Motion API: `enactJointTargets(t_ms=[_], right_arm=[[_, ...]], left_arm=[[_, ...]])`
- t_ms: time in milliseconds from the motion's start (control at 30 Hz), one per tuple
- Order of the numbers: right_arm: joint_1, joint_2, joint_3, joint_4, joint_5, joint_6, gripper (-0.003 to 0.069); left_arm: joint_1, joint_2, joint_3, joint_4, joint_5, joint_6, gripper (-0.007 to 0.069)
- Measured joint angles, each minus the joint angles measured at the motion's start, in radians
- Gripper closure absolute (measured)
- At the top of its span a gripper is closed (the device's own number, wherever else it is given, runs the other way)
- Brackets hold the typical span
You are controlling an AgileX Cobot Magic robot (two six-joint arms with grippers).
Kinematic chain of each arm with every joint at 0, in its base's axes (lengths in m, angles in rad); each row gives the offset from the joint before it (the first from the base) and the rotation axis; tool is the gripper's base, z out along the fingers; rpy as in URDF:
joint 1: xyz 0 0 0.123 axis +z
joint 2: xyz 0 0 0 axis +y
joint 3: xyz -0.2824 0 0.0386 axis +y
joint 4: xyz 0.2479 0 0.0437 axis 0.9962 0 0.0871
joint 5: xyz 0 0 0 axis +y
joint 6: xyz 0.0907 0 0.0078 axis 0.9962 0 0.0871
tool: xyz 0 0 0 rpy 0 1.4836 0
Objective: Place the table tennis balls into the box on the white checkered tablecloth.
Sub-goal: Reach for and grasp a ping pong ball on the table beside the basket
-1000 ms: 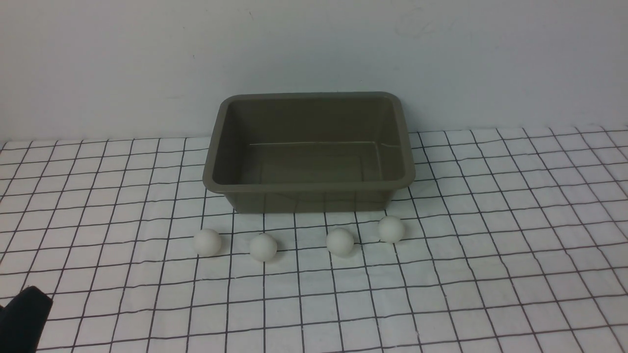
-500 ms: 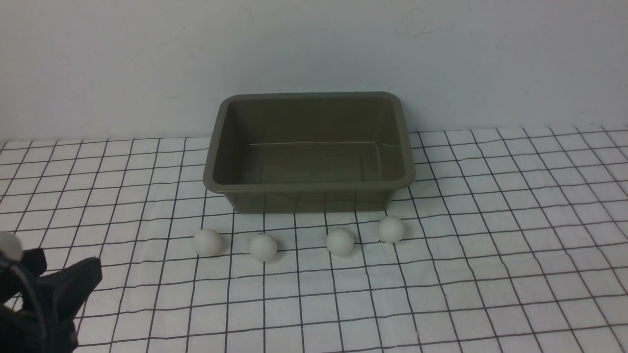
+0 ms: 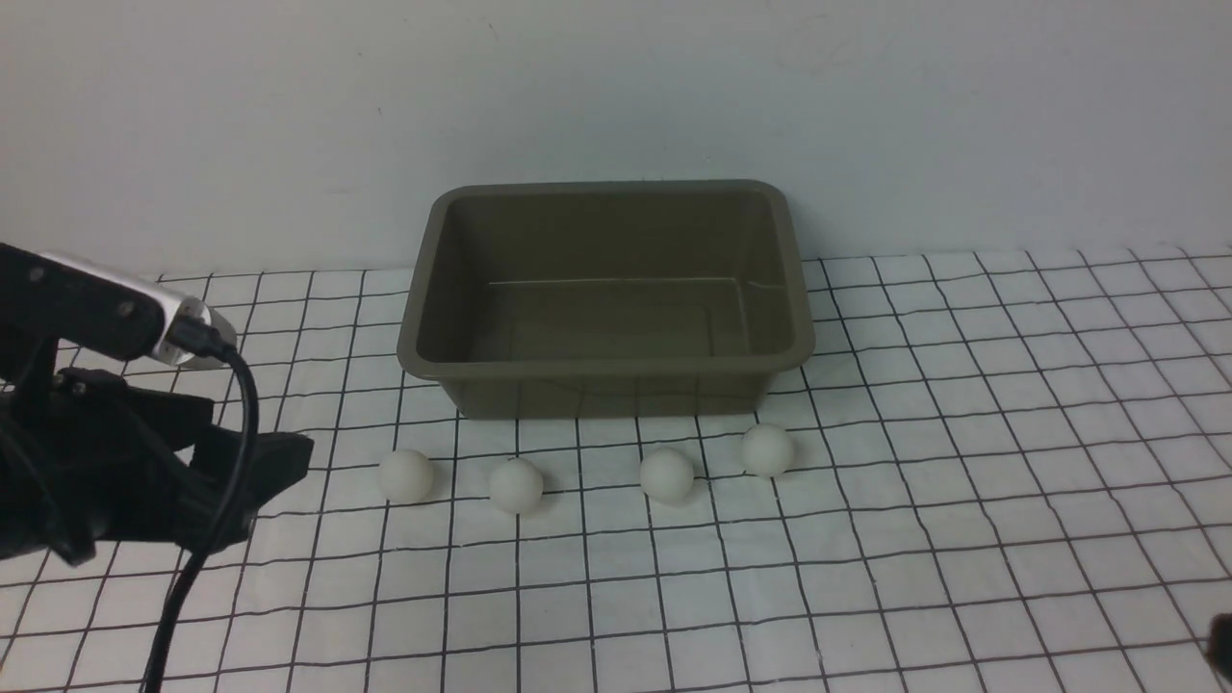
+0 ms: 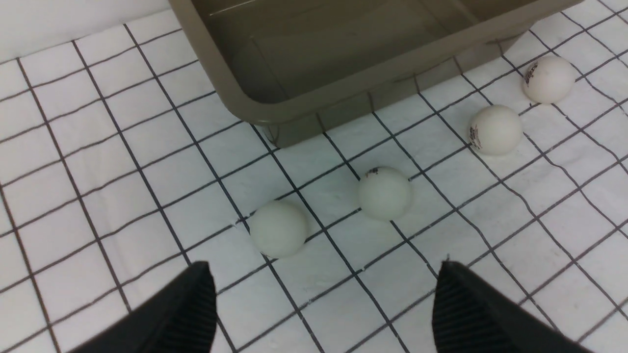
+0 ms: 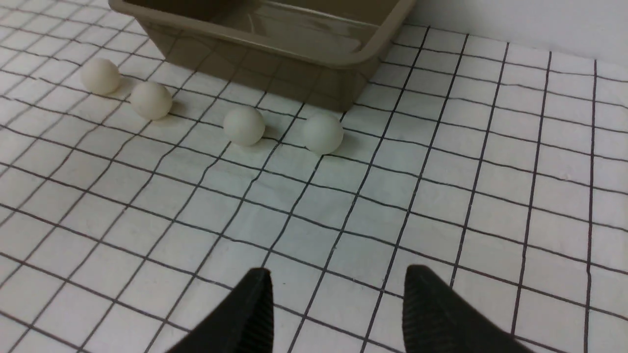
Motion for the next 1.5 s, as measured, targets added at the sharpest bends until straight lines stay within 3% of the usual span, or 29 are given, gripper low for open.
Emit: enactJointTargets(t_ms=[200,300,500,633,867,1500], right_arm=[[0.0,0.149,-0.022,0.079,-0.11,-0.122,0.0324],[0.0,0.176,-0.052,0.114,-0.135,-0.16,0.0324],[0.0,0.181,-0.063,0.15,-0.16,-0.176,0.0323],[0.0,0.181,-0.063,0.162,-0.164,-0.176,0.0323],[0.0,0.181,-0.063,0.184,-0.164,-0.176,0.0323],[0.0,0.181,-0.063,0.202,-0.165,-0.177,0.0323]], left_arm=[[0.0,0.204,-0.153,-0.01,0.064,0.029,0.009],[-0.001,0.326,-0.222,0.02,0.097,0.114,0.009],[-0.002,0.5,-0.28,0.043,0.097,0.239,0.009],[-0.002,0.6,-0.298,-0.013,0.095,0.302,0.009],[-0.003,0.702,-0.301,-0.148,0.086,0.444,0.009],[-0.052,0.796,-0.303,-0.265,0.019,0.576,0.0091]])
